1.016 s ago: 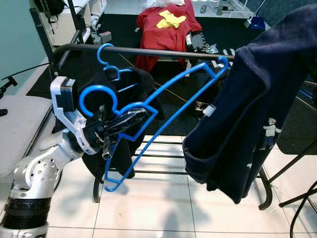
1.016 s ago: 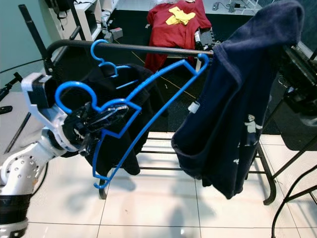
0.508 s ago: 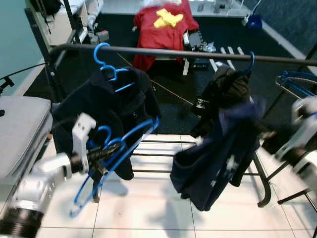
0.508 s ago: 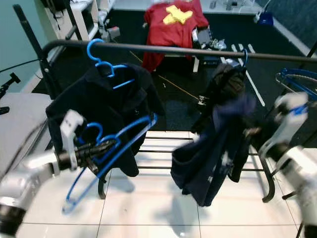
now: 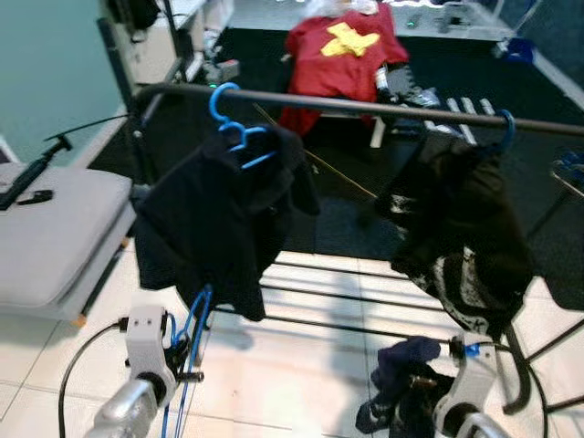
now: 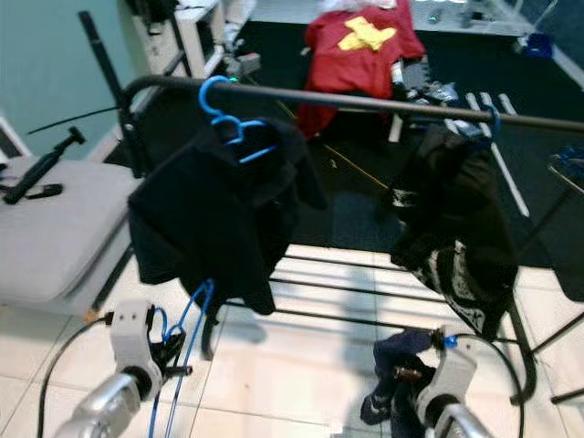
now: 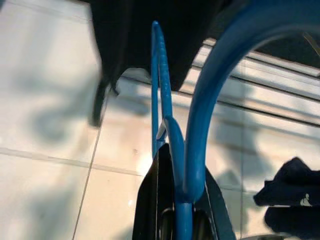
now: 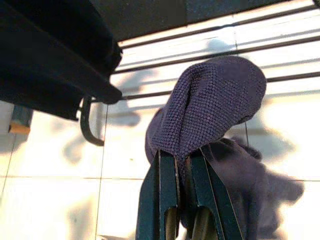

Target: Hang hanger

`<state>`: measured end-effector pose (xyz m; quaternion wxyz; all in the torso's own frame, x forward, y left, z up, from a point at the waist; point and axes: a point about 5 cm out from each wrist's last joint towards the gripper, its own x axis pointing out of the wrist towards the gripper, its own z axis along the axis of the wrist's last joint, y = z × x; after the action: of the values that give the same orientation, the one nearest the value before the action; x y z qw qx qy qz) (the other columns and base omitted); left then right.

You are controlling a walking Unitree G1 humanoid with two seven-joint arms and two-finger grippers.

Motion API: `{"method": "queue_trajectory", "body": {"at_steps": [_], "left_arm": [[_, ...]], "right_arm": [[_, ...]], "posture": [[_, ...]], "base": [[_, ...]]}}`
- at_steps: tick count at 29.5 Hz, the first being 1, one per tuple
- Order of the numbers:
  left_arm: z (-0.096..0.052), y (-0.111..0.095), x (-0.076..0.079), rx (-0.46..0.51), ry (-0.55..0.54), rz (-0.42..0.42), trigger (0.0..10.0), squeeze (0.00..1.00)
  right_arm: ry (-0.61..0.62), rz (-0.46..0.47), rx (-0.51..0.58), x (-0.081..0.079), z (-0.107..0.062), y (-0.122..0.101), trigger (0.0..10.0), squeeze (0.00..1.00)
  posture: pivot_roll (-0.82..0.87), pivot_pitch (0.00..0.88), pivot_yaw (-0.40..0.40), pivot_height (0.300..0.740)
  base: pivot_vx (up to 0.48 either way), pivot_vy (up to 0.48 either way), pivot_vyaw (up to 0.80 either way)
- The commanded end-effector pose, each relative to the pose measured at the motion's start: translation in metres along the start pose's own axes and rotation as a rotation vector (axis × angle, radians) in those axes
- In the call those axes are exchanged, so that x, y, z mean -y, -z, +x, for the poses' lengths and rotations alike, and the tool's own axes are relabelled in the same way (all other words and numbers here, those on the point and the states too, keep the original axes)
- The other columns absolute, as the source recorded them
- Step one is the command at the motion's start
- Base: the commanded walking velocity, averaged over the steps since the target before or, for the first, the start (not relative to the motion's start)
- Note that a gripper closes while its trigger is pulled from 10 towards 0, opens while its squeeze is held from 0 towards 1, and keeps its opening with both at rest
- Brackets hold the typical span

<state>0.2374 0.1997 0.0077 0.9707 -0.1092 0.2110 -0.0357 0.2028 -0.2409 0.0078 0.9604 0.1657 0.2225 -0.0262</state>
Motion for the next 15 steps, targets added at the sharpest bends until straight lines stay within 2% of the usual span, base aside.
{"method": "queue_trajectory", "body": {"at_steps": [1,7,15], "left_arm": [[-0.007,0.016,-0.006,-0.014,-0.026,-0.070,10.0,0.00],[-0.004,0.016,-0.002,-0.003,-0.006,-0.064,10.0,0.00],[0.000,0.020,0.000,0.014,-0.042,-0.043,10.0,0.00]], "right_arm": [[0.056,0.005,0.019,0.009,-0.006,0.006,10.0,0.00],[0.082,-0.008,0.018,0.011,-0.004,0.011,10.0,0.00],[0.090,-0.028,0.029,0.015,0.002,0.020,10.0,0.00]], "posture": [[-0.01,0.129,-0.020,0.740],[0.00,0.120,-0.025,0.740],[0.00,0.108,-0.029,0.740]], "base": [[0.000,0.000,0.73],[0.000,0.000,0.73],[0.000,0.000,0.73]]}}
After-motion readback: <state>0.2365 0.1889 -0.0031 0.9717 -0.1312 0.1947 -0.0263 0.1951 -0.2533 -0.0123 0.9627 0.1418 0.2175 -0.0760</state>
